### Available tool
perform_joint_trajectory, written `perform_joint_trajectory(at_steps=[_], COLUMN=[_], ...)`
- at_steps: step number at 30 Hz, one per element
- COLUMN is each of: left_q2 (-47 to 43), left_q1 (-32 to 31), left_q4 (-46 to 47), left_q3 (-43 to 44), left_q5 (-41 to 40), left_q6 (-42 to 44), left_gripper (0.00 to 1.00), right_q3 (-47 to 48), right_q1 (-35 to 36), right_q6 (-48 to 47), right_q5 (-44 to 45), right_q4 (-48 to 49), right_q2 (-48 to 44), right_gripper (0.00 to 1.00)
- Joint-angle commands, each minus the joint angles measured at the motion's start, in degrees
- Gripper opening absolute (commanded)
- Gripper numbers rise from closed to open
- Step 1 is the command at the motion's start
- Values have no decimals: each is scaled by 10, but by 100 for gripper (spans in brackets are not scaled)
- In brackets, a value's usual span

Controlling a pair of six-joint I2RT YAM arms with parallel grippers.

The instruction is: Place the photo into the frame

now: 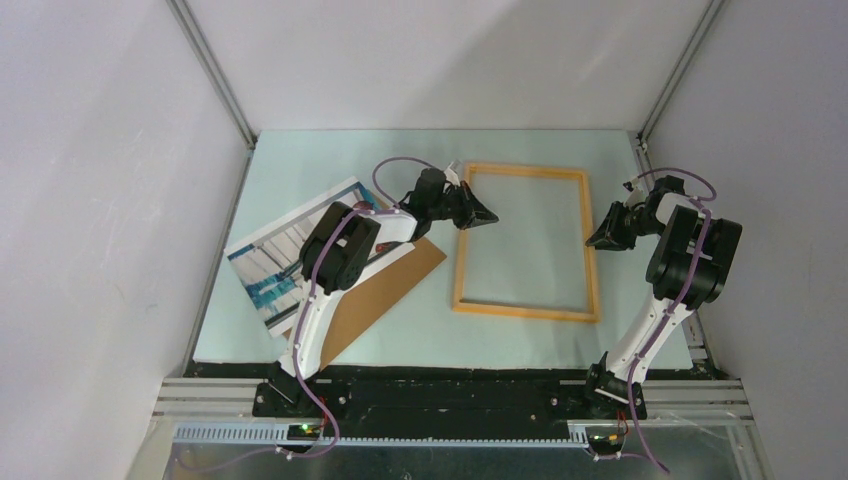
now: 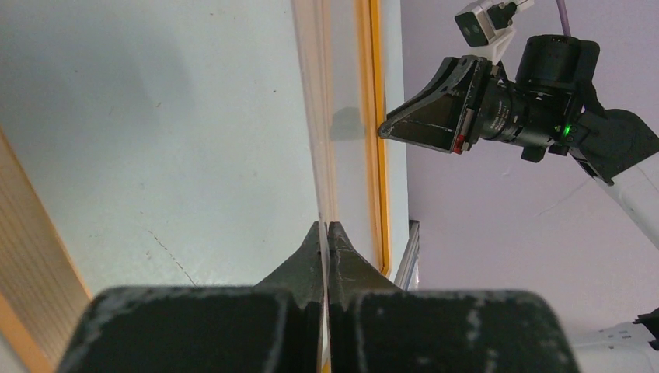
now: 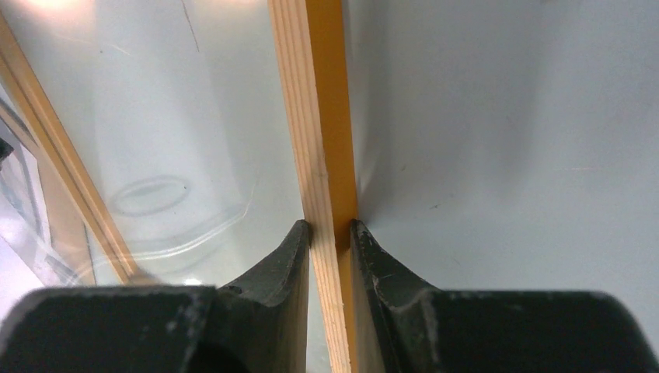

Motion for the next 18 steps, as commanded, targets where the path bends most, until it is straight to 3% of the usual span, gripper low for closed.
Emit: perform_joint_trajectory(at_steps=[1, 18], left_q2=[0, -5], left_q1=[-27, -28], left_q4=[-6, -20], left_q3=[27, 23], left_q5=[27, 13], left_q6=[18, 33], left_gripper=[0, 0], right_q3=[17, 17], right_q1=[7, 9], right_q6=[15, 11], right_q5=[-40, -37], right_q4=[-6, -9], right_q2=[5, 4], right_gripper=[8, 10])
